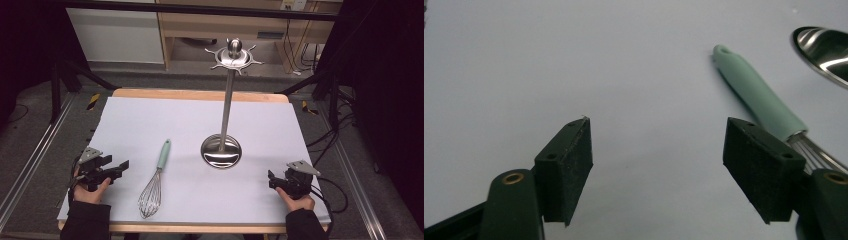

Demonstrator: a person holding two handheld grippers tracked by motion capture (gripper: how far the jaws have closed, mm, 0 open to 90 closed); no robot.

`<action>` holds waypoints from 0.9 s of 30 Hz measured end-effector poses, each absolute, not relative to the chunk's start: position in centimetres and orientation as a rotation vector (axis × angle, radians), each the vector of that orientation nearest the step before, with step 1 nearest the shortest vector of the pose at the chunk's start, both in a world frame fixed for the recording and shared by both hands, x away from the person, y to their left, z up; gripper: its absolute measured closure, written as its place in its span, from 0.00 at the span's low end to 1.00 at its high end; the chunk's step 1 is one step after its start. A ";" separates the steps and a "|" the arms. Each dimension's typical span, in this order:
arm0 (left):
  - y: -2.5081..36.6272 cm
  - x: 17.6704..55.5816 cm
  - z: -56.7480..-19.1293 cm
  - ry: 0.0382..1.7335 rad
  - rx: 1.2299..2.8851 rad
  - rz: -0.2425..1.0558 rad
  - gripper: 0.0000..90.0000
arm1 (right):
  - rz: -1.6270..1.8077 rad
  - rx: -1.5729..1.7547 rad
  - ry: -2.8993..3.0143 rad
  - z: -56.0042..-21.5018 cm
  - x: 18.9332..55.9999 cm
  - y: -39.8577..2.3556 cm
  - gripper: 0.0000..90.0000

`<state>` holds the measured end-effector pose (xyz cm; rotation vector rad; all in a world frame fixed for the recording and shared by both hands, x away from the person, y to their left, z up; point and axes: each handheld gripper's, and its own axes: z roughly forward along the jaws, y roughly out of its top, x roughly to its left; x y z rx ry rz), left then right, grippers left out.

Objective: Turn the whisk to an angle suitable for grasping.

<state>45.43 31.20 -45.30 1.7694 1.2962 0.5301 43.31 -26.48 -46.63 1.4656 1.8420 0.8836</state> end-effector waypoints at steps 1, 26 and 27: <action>31.1 45.4 -45.2 1.294 1.765 0.526 0.32 | 0.878 1.462 1.859 -46.8 43.4 -26.4 0.11; 28.4 44.9 -43.6 1.250 1.782 0.493 0.38 | 0.884 1.457 1.898 -46.9 43.1 -26.1 0.12; 28.4 44.9 -43.6 1.250 1.782 0.493 0.38 | 0.886 1.457 1.894 -46.9 43.1 -26.1 0.12</action>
